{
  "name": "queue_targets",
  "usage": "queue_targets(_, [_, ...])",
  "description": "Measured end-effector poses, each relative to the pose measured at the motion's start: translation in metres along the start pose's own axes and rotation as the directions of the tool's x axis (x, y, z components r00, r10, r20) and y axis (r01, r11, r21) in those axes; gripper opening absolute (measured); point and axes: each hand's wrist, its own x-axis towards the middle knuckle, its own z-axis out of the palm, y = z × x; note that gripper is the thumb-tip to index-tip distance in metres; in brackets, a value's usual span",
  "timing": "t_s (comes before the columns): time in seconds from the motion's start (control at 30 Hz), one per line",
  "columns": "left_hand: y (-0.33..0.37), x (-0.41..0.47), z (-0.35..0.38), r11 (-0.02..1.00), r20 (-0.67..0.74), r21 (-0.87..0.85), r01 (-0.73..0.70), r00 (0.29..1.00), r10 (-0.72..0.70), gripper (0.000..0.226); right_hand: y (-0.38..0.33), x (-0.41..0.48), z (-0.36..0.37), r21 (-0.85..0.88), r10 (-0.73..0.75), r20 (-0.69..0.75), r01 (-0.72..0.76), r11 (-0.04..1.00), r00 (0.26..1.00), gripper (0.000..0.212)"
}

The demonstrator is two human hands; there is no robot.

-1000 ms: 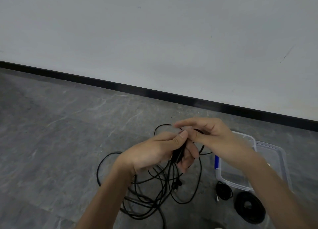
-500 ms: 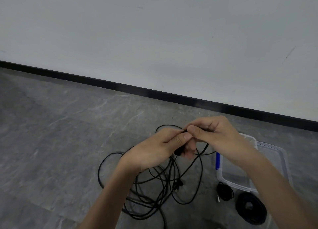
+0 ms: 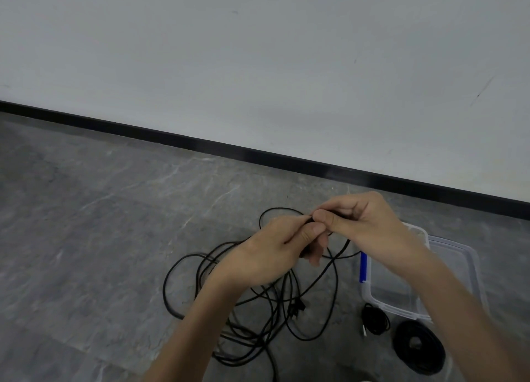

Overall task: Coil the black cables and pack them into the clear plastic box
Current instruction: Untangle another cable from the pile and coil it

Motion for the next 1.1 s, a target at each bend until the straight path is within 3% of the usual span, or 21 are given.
queue_targets(0.1, [0.005,-0.002,-0.004,0.964,0.039,-0.265,-0.008,0.999,0.02,0.032,0.001,0.0,-0.003,0.073,0.038,-0.008,-0.037,0.997,0.999,0.028])
queue_targets(0.2, [0.009,-0.005,-0.012,0.853,0.112,-0.521,0.033,0.993,0.03,0.032,0.001,0.0,-0.004,0.134,0.05,-0.044,-0.044,0.99,0.998,0.028])
queue_targets(0.3, [0.011,-0.007,-0.014,0.729,0.16,-0.682,0.063,0.985,0.064,0.031,0.002,0.001,0.001,0.13,0.058,-0.062,-0.05,0.99,0.996,0.026])
queue_targets(0.37, [0.01,-0.007,-0.014,0.69,0.116,-0.724,0.009,0.987,0.108,0.029,0.002,0.003,0.007,0.103,0.057,-0.054,-0.051,0.993,0.997,0.024])
queue_targets(0.53, [0.004,-0.007,-0.018,0.804,-0.067,-0.572,-0.162,0.986,0.152,0.024,0.002,0.002,0.023,-0.028,0.118,0.121,-0.115,0.993,0.986,0.042])
queue_targets(0.67, [0.002,-0.005,-0.016,0.853,-0.126,-0.488,-0.185,0.982,0.14,0.024,0.0,0.0,0.025,-0.086,0.161,0.174,-0.148,0.985,0.972,0.023])
queue_targets(0.8, [0.0,-0.003,-0.011,0.905,-0.146,-0.384,-0.184,0.98,0.137,0.021,0.001,0.001,0.026,-0.024,0.223,0.194,-0.223,0.975,0.955,0.019])
queue_targets(0.87, [-0.002,-0.001,-0.013,0.904,-0.177,-0.379,-0.198,0.974,0.139,0.022,0.001,0.0,0.027,-0.085,0.239,0.227,-0.225,0.971,0.944,0.018])
queue_targets(0.97, [-0.005,0.0,-0.017,0.909,-0.298,-0.335,-0.249,0.943,0.148,0.028,0.001,-0.003,0.028,-0.181,0.236,0.281,-0.19,0.965,0.93,0.013])
queue_targets(1.1, [-0.01,0.002,-0.015,0.944,-0.451,-0.193,-0.267,0.879,0.157,0.023,-0.004,-0.005,0.03,-0.183,0.231,0.34,-0.177,0.967,0.911,0.014])
